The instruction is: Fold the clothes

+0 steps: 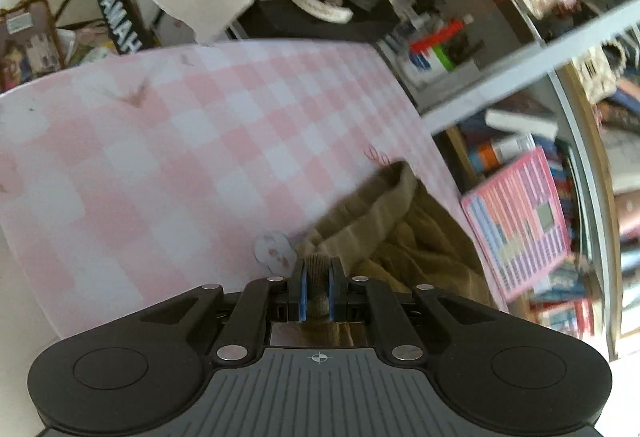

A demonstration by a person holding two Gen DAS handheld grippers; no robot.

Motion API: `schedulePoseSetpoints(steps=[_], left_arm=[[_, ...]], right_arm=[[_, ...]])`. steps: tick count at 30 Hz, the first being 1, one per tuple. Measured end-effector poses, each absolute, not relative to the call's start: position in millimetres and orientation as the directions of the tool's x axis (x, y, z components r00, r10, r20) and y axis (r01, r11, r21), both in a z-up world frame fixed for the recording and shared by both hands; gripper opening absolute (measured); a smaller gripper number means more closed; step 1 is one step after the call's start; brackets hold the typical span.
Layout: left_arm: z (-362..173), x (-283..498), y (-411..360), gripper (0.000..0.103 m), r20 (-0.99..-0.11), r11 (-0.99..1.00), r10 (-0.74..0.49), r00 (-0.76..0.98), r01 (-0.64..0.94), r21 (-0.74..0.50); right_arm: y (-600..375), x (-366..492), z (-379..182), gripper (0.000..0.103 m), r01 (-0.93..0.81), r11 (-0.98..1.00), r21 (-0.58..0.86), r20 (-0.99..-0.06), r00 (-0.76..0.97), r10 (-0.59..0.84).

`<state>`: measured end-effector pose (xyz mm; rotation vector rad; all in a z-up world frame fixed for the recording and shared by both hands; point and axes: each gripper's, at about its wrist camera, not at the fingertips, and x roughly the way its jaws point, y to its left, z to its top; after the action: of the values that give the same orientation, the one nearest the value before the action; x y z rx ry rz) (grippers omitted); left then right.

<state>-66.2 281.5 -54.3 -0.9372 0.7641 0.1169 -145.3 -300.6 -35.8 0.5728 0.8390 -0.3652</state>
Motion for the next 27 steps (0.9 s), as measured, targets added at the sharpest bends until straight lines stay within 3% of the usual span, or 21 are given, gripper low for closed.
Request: schedulePoseSetpoints(steps=[5,9,10,12,13,16,19,23,27], left_arm=[[-59.4,-65.3,259.7,0.010,-0.660,0.667,-0.275,0.699,-0.356,-0.655],[-56.9,-62.6,256.5,0.022,-0.716,0.732,-0.258,0.649,-0.352,-0.583],[-52.5,-61.6,255.7,0.026,-0.723,0.757,-0.251,0.643,-0.335,-0.561],[-43.3,-56.8,253.6,0.037,-0.722,0.805,-0.236,0.651,-0.286,-0.521],[-39.1,-52.4,251.3,0.040,-0.715,0.826,-0.228,0.661,-0.257,-0.501],[-26.6,-38.9,244.5,0.040,-0.694,0.884,-0.209,0.689,-0.169,-0.435],[-14.0,-25.4,237.7,0.038,-0.669,0.930,-0.194,0.718,-0.083,-0.359],[-15.2,4.3,221.4,0.037,-0.668,0.967,-0.165,0.726,-0.015,-0.256],[-32.0,31.6,210.7,0.037,-0.694,0.973,-0.164,0.701,-0.001,-0.231]], right_arm=[[-323.7,-146.7,-38.2,0.004,0.543,0.787,0.294,-0.807,0.582,-0.100],[-317.8,-140.1,-40.6,0.006,0.561,0.791,0.245,-0.825,0.550,-0.134],[-315.8,-139.7,-40.0,0.009,0.567,0.789,0.236,-0.825,0.545,-0.145],[-313.2,-141.5,-33.4,0.028,0.583,0.783,0.215,-0.811,0.554,-0.190],[-311.9,-142.5,-28.1,0.030,0.589,0.783,0.201,-0.796,0.564,-0.219],[-305.4,-141.1,-10.5,0.030,0.582,0.799,0.152,-0.741,0.602,-0.297],[-293.4,-128.2,-9.7,0.030,0.535,0.831,0.153,-0.734,0.624,-0.267],[-265.6,-113.9,-24.5,0.023,0.459,0.876,0.144,-0.763,0.616,-0.197],[-244.8,-107.2,-42.0,0.023,0.425,0.900,0.103,-0.800,0.573,-0.179]])
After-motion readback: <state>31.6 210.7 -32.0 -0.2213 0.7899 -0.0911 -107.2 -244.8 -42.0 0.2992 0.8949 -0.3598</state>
